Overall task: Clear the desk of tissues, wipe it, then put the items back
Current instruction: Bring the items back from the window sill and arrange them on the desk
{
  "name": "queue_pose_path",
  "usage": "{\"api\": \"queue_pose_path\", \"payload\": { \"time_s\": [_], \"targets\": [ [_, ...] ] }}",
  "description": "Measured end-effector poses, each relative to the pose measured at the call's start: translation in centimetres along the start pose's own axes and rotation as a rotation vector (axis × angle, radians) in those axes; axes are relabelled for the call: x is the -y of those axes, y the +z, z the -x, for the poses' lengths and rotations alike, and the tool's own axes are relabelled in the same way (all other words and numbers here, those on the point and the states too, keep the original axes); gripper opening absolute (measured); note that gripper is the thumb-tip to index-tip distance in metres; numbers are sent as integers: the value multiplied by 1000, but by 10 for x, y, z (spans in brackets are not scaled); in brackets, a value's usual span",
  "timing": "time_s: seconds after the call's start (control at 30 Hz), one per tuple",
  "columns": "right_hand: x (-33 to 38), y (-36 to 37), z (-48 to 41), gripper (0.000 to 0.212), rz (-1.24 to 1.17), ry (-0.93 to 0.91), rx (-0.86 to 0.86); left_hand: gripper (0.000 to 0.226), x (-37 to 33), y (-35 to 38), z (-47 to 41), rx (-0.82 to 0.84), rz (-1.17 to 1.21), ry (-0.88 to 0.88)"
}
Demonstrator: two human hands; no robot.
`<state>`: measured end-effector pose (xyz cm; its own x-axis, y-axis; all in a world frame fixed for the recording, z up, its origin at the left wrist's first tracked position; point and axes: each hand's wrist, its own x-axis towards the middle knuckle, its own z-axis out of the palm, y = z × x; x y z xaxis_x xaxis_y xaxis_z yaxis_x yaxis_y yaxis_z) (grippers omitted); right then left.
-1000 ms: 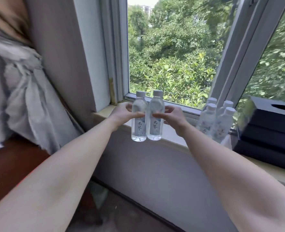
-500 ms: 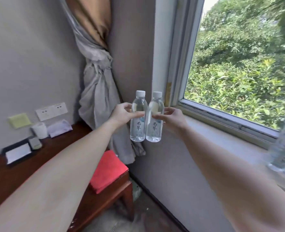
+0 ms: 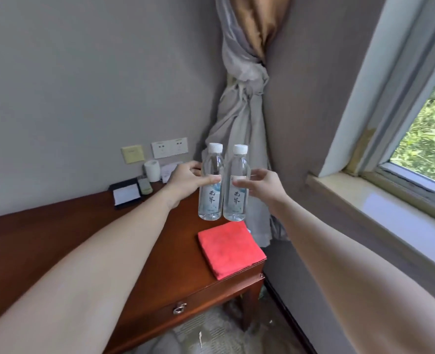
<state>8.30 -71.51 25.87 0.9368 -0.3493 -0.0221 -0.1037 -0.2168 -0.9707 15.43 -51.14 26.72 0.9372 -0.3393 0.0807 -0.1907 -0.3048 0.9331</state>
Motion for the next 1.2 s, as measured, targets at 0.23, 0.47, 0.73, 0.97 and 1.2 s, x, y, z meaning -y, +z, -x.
{"api": "queue_pose_path", "payload": {
  "time_s": [0.23, 0.47, 0.73, 0.97, 1.2],
  "targets": [
    [8, 66, -30, 51, 60, -43, 156, 54, 35, -56, 2, -120, -7, -90],
    [26, 122, -74, 46, 106, -115, 331, 38, 47, -102, -8, -232, 18, -171],
    [42, 180, -118, 40, 110, -112, 504, 35, 65, -144, -20, -367, 40, -248],
    [44, 235, -142, 38, 139, -99, 601, 38, 93, -179, -28, -440, 55, -307],
    [46, 302, -172, 45, 166, -65, 648, 39, 129, -227, -51, -462, 52, -358]
  ]
}}
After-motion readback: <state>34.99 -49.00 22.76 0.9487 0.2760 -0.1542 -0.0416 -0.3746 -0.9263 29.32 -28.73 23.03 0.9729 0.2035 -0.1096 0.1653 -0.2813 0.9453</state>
